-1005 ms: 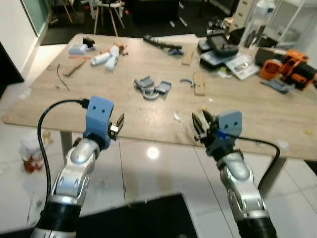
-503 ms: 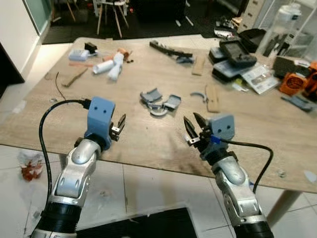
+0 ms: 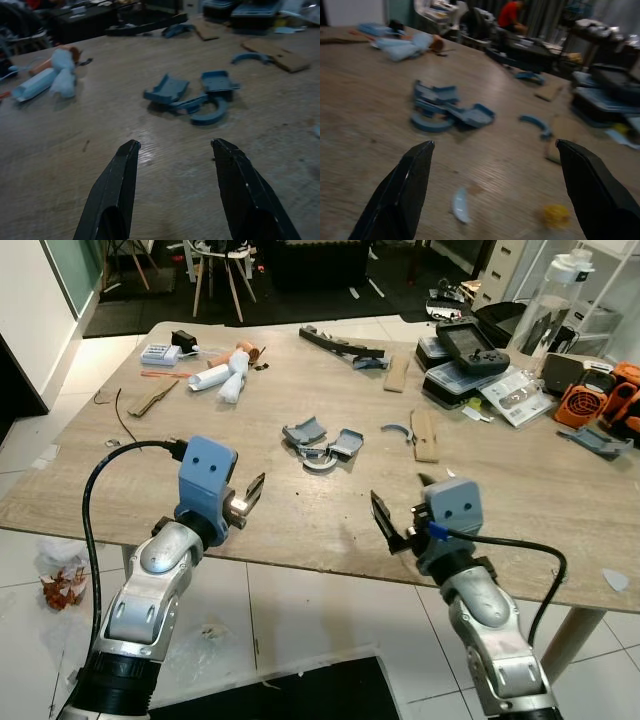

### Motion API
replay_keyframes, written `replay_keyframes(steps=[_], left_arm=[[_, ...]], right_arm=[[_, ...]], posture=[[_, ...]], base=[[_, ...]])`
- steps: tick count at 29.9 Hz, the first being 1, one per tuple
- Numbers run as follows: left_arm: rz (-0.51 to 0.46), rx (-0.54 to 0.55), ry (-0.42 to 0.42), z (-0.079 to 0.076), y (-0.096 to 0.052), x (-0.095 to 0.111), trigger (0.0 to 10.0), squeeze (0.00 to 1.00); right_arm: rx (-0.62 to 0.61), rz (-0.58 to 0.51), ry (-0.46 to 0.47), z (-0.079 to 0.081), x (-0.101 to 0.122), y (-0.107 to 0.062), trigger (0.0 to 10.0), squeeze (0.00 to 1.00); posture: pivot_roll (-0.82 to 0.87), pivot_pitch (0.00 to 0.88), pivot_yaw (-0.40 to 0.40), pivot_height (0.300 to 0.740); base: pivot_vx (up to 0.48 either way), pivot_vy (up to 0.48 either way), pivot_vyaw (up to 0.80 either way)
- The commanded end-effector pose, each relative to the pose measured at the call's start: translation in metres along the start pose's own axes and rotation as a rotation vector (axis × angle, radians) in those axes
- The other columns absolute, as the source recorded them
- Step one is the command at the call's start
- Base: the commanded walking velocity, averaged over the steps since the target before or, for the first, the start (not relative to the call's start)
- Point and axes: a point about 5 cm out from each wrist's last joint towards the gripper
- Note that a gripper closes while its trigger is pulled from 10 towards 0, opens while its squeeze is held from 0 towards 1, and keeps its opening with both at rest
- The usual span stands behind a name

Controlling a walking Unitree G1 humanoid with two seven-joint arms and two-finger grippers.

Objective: Picking trash to rubbish bin

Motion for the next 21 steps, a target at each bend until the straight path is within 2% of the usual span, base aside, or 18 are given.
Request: replay_keyframes(steps=[1,5,8,9,10,13,14,15,16,17,18,21], left_arm=[[-0.010,-0.025,0.010,0.001,-0.005,0.000,10.0,0.00],[-0.009,-0.032,0.014,0.003,-0.006,0.000,10.0,0.00],[-0.012,-0.053,0.019,0.003,-0.007,0.001,10.0,0.00],[-0.012,-0.053,0.019,0.003,-0.007,0.001,10.0,0.00],[-0.017,-0.072,0.027,0.002,-0.009,0.002,10.0,0.00],[-0.018,-0.078,0.029,0.002,-0.009,0.002,10.0,0.00],[-0.019,-0.084,0.032,0.002,-0.010,0.002,10.0,0.00],[-0.019,-0.084,0.032,0.002,-0.010,0.002,10.0,0.00],[-0.019,-0.091,0.037,0.002,-0.010,0.003,10.0,0.00],[-0.018,-0.098,0.043,0.002,-0.011,0.003,10.0,0.00],[-0.018,-0.104,0.046,0.002,-0.011,0.003,10.0,0.00],[-0.017,-0.112,0.052,0.002,-0.011,0.003,10.0,0.00]], right_arm=[[-0.070,0.037,-0.025,-0.007,-0.003,-0.004,10.0,1.00],[-0.103,0.061,0.018,-0.006,-0.006,-0.007,10.0,1.00],[-0.207,0.138,0.018,-0.008,-0.015,-0.015,10.0,1.00],[-0.207,0.138,0.018,-0.008,-0.015,-0.015,10.0,1.00],[-0.291,0.209,0.047,-0.011,-0.025,-0.021,10.0,0.95],[-0.315,0.236,0.058,-0.012,-0.029,-0.024,10.0,0.95],[-0.332,0.255,0.067,-0.013,-0.032,-0.026,10.0,0.53],[-0.332,0.255,0.067,-0.013,-0.032,-0.026,10.0,0.53],[-0.347,0.278,0.064,-0.014,-0.034,-0.028,10.0,0.15],[-0.357,0.311,0.066,-0.014,-0.039,-0.032,10.0,0.00],[-0.362,0.354,0.069,-0.014,-0.046,-0.036,10.0,0.00],[-0.377,0.397,0.081,-0.015,-0.055,-0.041,10.0,0.00]], posture=[[-0.03,0.171,0.037,0.740],[-0.03,0.171,0.040,0.740],[-0.02,0.169,0.041,0.740],[-0.02,0.169,0.041,0.740],[-0.02,0.168,0.043,0.740],[-0.02,0.168,0.043,0.740],[-0.02,0.169,0.044,0.740],[-0.02,0.169,0.044,0.740],[-0.02,0.169,0.044,0.740],[-0.02,0.169,0.046,0.740],[-0.02,0.171,0.048,0.740],[-0.02,0.172,0.049,0.740]], base=[[0.000,0.000,0.00],[0.000,0.000,0.00],[0.000,0.000,0.00],[0.000,0.000,0.00],[0.000,0.000,0.00],[0.000,0.000,0.00],[0.000,0.000,0.00],[0.000,0.000,0.00],[0.000,0.000,0.00],[0.000,0.000,0.00],[0.000,0.000,0.00],[0.000,0.000,0.00]])
Point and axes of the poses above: a point about 5 cm out from each wrist's last joint towards the gripper, its own y axis pointing out of the wrist towards the gripper, its own x axis along the axis of the wrist's last joint, z = x × y, and after that the axes turned 8 degrees about y, right-handed
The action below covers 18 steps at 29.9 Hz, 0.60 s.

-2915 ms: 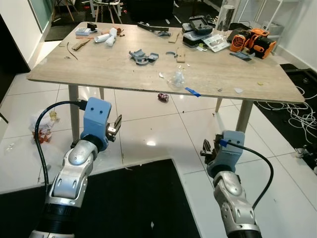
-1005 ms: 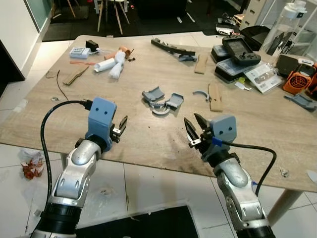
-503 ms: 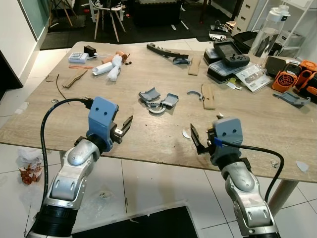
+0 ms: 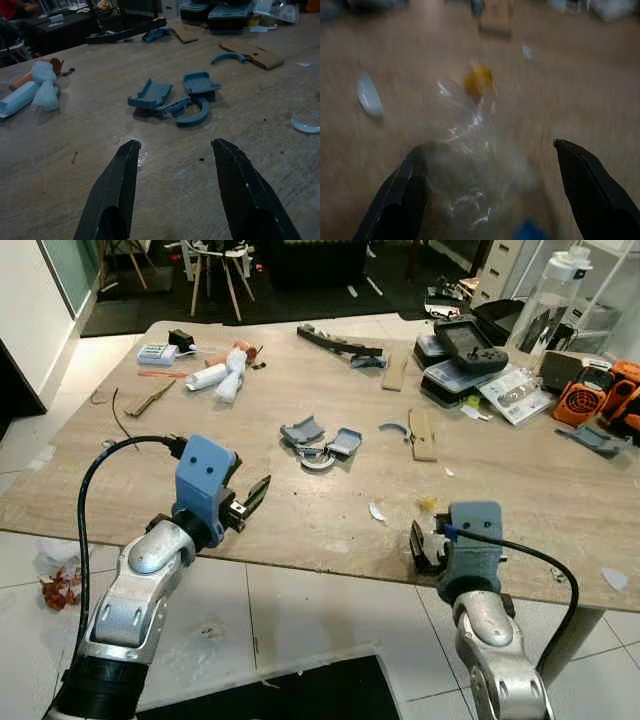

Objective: Picking trash to rubbish bin

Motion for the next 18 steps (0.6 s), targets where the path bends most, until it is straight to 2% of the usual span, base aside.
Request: replay_keyframes(steps=[1,3,7,8,9,11,18], left_arm=[[0.010,-0.038,0.012,-0.005,-0.002,-0.003,10.0,0.00],[0.005,-0.070,0.022,-0.009,-0.001,-0.002,10.0,0.00],[-0.009,-0.131,0.026,-0.015,-0.001,0.001,10.0,0.00],[-0.041,-0.241,0.017,-0.025,-0.005,0.006,10.0,0.00],[-0.041,-0.241,0.017,-0.025,-0.005,0.006,10.0,0.00],[-0.092,-0.422,0.003,-0.043,-0.013,0.015,10.0,0.00],[-0.109,-0.514,-0.018,-0.055,-0.018,0.019,10.0,0.00]], right_arm=[[-0.037,0.098,0.013,-0.006,-0.022,-0.001,10.0,0.00],[-0.046,0.143,0.013,-0.009,-0.033,0.002,10.0,0.00],[-0.052,0.164,0.008,-0.011,-0.036,0.007,10.0,0.00],[-0.059,0.170,0.011,-0.013,-0.036,0.011,10.0,0.00],[-0.059,0.170,0.011,-0.013,-0.036,0.011,10.0,0.00],[-0.064,0.160,0.013,-0.015,-0.032,0.015,10.0,0.00],[-0.064,0.148,0.016,-0.015,-0.029,0.018,10.0,0.00]], posture=[[-0.01,0.174,0.052,0.740],[-0.01,0.175,0.055,0.740],[-0.01,0.176,0.057,0.740],[-0.01,0.177,0.055,0.740],[-0.01,0.177,0.055,0.740],[-0.01,0.179,0.055,0.740],[-0.01,0.181,0.054,0.740]], base=[[0.000,0.000,0.00],[0.000,0.000,0.00],[0.000,0.000,0.00],[0.000,0.000,0.00],[0.000,0.000,0.00],[0.000,0.000,0.00],[0.000,0.000,0.00]])
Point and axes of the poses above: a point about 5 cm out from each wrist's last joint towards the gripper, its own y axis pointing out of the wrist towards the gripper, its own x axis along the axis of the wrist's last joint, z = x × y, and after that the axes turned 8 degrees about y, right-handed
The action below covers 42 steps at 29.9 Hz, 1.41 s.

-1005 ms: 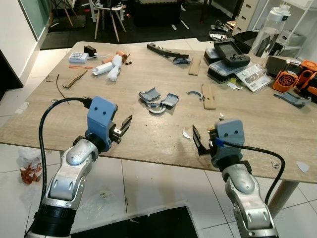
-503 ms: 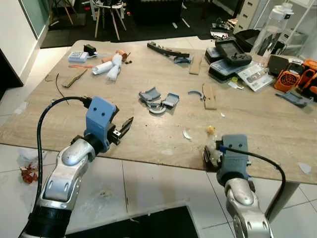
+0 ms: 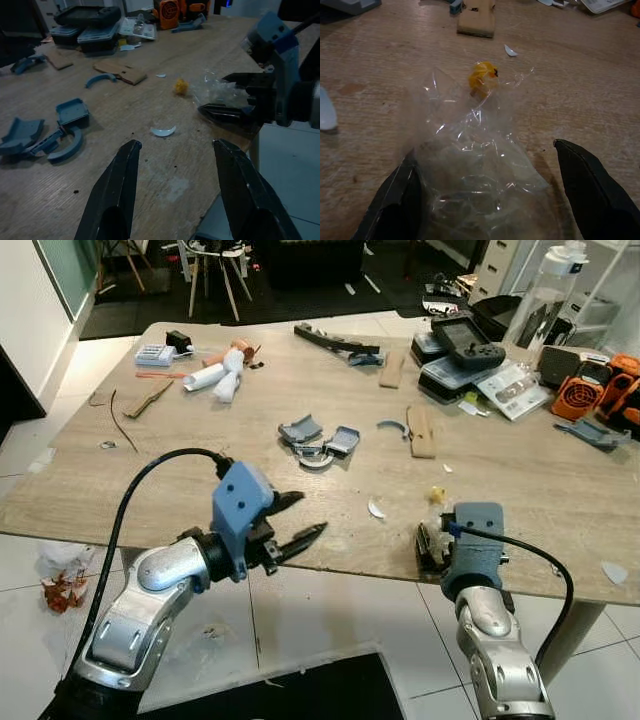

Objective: Picking trash to rubbish bin

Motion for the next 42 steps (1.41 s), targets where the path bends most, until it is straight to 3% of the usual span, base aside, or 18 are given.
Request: replay_keyframes(steps=[1,6,7,23,28,30,32,33,38,42], left_arm=[[0.026,-0.051,-0.008,-0.008,-0.002,-0.004,10.0,0.00],[0.037,-0.026,0.001,-0.006,0.000,-0.007,10.0,0.00],[0.037,-0.027,0.001,-0.006,0.000,-0.007,10.0,0.00],[0.052,-0.011,0.014,-0.004,-0.002,-0.008,10.0,0.00],[0.175,0.183,0.106,0.017,-0.003,-0.024,10.0,0.00],[0.178,0.280,0.086,0.028,-0.004,-0.025,10.0,0.00],[0.180,0.304,0.077,0.031,-0.004,-0.026,10.0,0.00],[0.191,0.331,0.076,0.033,-0.005,-0.027,10.0,0.00],[0.233,0.468,0.065,0.044,-0.010,-0.032,10.0,0.00],[0.254,0.604,0.065,0.056,-0.014,-0.035,10.0,0.00]], right_arm=[[-0.022,0.091,0.008,-0.005,-0.020,-0.002,10.0,0.00],[0.014,0.079,0.027,0.000,-0.018,0.000,10.0,0.00],[0.031,0.071,0.046,0.002,-0.016,0.000,0.0,0.00],[0.063,0.009,0.083,0.006,-0.007,0.002,0.0,0.00],[0.121,-0.108,0.118,0.015,0.015,0.004,0.0,0.00],[0.127,-0.180,0.131,0.019,0.030,0.006,0.0,0.00],[0.125,-0.196,0.136,0.020,0.034,0.006,0.0,0.00],[0.119,-0.196,0.134,0.020,0.037,0.008,10.0,0.00],[0.051,-0.138,0.108,0.014,0.039,0.016,10.0,0.00],[0.048,-0.206,0.022,0.015,0.055,0.019,10.0,0.00]], posture=[[-0.01,0.180,0.055,0.740],[-0.02,0.179,0.056,0.740],[-0.02,0.179,0.056,0.740],[-0.02,0.176,0.053,0.740],[-0.02,0.171,0.052,0.740],[-0.02,0.166,0.050,0.740],[-0.02,0.166,0.050,0.740],[-0.02,0.164,0.048,0.740],[-0.02,0.160,0.047,0.740],[-0.03,0.155,0.044,0.740]], base=[[0.000,0.000,0.00],[0.000,0.000,0.00],[0.000,0.000,0.00],[0.000,0.000,0.00],[0.000,0.000,0.00],[0.000,0.000,0.00],[0.000,0.000,0.00],[0.000,0.000,0.00],[0.000,0.000,0.00],[0.000,0.000,0.00]])
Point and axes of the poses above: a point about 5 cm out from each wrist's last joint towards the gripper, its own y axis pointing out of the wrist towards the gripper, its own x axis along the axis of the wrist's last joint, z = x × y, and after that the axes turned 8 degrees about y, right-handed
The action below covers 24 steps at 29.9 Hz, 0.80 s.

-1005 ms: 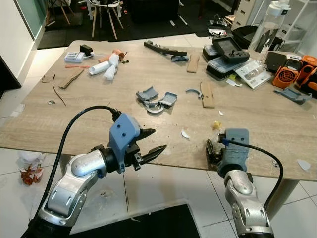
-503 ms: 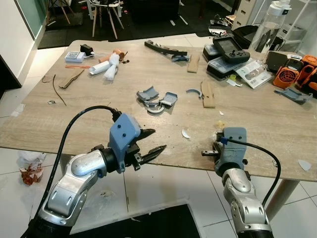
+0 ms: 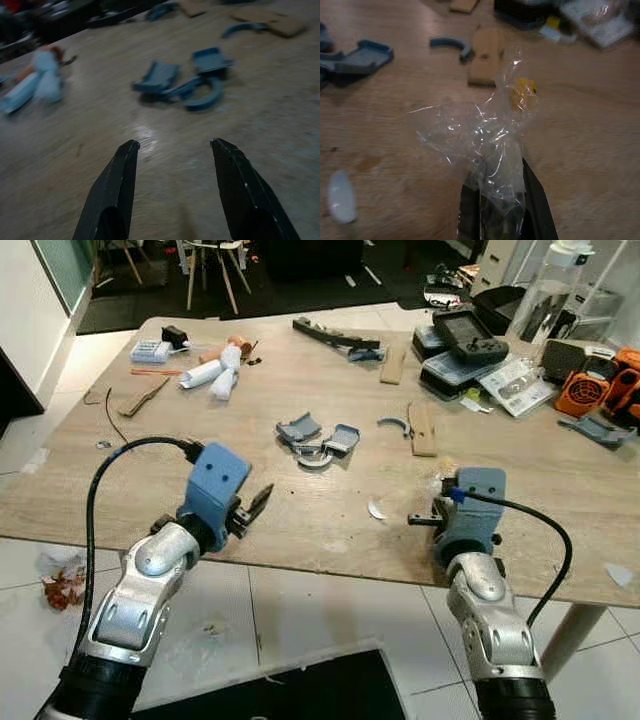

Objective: Picking trash to rubbish bin

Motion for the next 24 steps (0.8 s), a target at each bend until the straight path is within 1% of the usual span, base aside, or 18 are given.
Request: replay_keyframes(steps=[1,2,3,4,10,19,24], left_arm=[[0.030,0.095,-0.008,0.008,0.000,-0.006,10.0,0.00],[0.030,0.095,-0.008,0.008,0.000,-0.006,10.0,0.00],[0.029,0.141,-0.014,0.012,0.000,-0.006,10.0,0.00],[0.031,0.152,-0.014,0.013,0.000,-0.005,10.0,0.00],[0.045,0.180,-0.018,0.012,0.001,-0.007,10.0,0.00],[0.037,0.199,-0.055,0.007,0.002,-0.006,10.0,0.00],[0.036,0.200,-0.057,0.005,0.002,-0.006,10.0,0.00]], right_arm=[[0.029,-0.063,-0.058,0.004,0.011,0.002,10.0,0.00],[0.029,-0.063,-0.058,0.004,0.011,0.002,10.0,0.00],[0.057,-0.116,-0.076,0.008,0.018,0.001,10.0,0.00],[0.069,-0.133,-0.073,0.010,0.020,0.001,10.0,0.00],[0.110,-0.152,-0.059,0.018,0.023,-0.002,10.0,0.00],[0.125,-0.166,-0.033,0.020,0.021,-0.004,10.0,0.00],[0.134,-0.170,-0.029,0.021,0.020,-0.005,10.0,0.00]], posture=[[-0.03,0.152,0.044,0.740],[-0.03,0.152,0.044,0.740],[-0.03,0.149,0.043,0.740],[-0.03,0.149,0.043,0.740],[-0.02,0.143,0.041,0.740],[-0.02,0.134,0.036,0.740],[-0.02,0.124,0.032,0.740]], base=[[0.000,0.000,0.00],[0.000,0.000,0.00],[0.000,0.000,0.00],[0.000,0.000,0.00],[0.000,0.000,0.00],[0.000,0.000,-0.78],[0.000,0.000,-0.80]])
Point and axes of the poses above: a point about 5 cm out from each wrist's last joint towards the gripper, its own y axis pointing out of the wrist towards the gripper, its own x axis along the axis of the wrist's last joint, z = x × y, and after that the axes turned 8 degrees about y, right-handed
